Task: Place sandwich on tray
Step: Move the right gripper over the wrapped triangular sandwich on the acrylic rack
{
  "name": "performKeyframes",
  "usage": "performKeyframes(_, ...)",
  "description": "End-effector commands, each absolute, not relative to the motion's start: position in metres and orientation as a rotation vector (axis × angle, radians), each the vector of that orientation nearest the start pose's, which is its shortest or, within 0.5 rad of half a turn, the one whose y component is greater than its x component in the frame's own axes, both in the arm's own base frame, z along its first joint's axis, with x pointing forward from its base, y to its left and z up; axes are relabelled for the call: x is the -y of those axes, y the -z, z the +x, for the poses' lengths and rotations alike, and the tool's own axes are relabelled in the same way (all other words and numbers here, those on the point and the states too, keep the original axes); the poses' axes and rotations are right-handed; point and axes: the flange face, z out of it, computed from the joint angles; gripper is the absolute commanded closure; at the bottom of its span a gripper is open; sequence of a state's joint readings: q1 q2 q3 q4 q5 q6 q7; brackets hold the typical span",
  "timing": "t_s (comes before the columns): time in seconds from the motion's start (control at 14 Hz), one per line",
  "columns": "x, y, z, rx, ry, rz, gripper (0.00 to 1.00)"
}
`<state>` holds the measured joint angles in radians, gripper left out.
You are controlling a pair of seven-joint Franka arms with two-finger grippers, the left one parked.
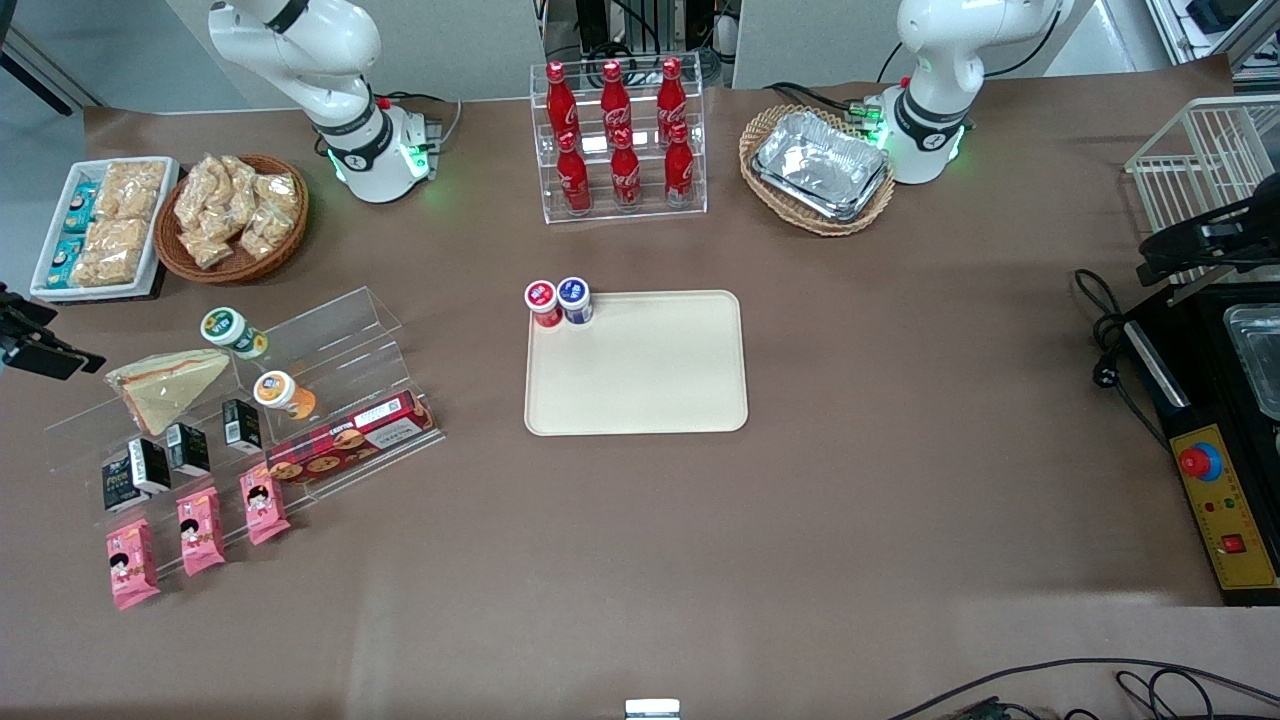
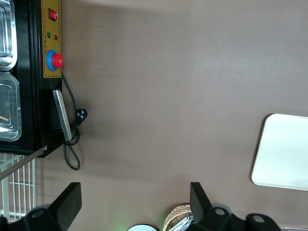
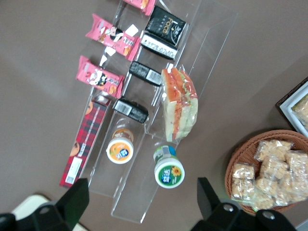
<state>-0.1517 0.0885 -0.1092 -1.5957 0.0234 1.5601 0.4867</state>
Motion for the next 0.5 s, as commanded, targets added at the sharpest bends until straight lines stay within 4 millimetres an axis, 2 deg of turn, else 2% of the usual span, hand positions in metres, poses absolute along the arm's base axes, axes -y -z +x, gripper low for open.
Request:
performKeyframes(0.0,0.153,-0.527,0.527,-1.21,-0.124,-2.874,0.0)
performKeyframes(0.43,0.153,-0.466,0.518,-1.22,-0.16,-2.873,0.0)
